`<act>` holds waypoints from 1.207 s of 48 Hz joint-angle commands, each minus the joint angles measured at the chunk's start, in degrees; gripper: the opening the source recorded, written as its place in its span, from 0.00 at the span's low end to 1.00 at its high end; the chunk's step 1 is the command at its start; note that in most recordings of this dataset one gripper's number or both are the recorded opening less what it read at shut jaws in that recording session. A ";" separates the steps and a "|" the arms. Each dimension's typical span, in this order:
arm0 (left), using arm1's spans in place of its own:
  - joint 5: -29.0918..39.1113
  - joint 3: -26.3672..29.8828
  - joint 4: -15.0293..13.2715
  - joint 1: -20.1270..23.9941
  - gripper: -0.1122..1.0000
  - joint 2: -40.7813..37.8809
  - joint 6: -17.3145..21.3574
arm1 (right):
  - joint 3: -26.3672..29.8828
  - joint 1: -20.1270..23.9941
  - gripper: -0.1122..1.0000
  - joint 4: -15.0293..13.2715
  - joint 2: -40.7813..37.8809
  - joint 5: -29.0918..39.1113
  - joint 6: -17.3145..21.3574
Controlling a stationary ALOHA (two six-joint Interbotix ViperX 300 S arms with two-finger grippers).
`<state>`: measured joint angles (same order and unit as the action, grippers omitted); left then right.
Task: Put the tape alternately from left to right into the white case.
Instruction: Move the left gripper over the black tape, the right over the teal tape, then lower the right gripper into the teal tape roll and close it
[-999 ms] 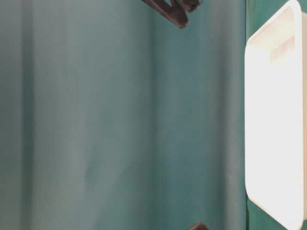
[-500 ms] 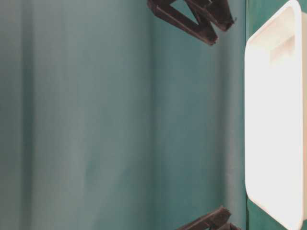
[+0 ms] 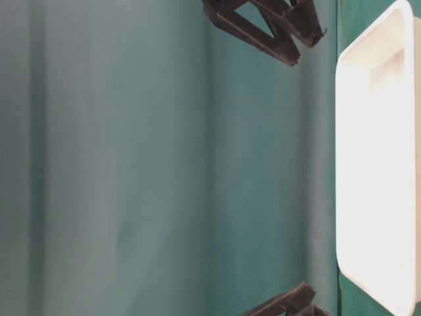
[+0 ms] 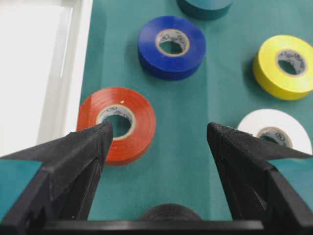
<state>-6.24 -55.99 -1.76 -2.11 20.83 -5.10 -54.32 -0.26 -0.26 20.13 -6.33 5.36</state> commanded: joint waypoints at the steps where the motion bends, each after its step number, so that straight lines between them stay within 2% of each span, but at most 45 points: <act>1: -0.35 1.32 0.09 0.26 0.90 0.44 0.00 | 1.23 0.70 0.78 -0.09 0.53 0.44 0.09; 11: -0.35 1.32 0.09 0.18 0.90 0.44 0.00 | 0.97 3.87 0.78 -0.09 2.11 3.87 0.62; 22: -0.09 1.41 0.09 0.18 0.90 0.44 -0.09 | 0.09 6.94 0.78 -0.09 4.13 7.21 4.04; 28: 0.35 1.41 0.09 0.18 0.90 0.44 -0.09 | -0.97 8.00 0.78 -0.09 5.10 7.82 4.39; 58: 0.44 1.67 0.09 0.18 0.90 0.35 -0.26 | -3.78 8.09 0.78 0.00 4.31 7.91 4.66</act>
<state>-5.54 -55.81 -1.67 -2.02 20.83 -5.27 -58.54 7.73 -0.26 24.70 1.85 9.93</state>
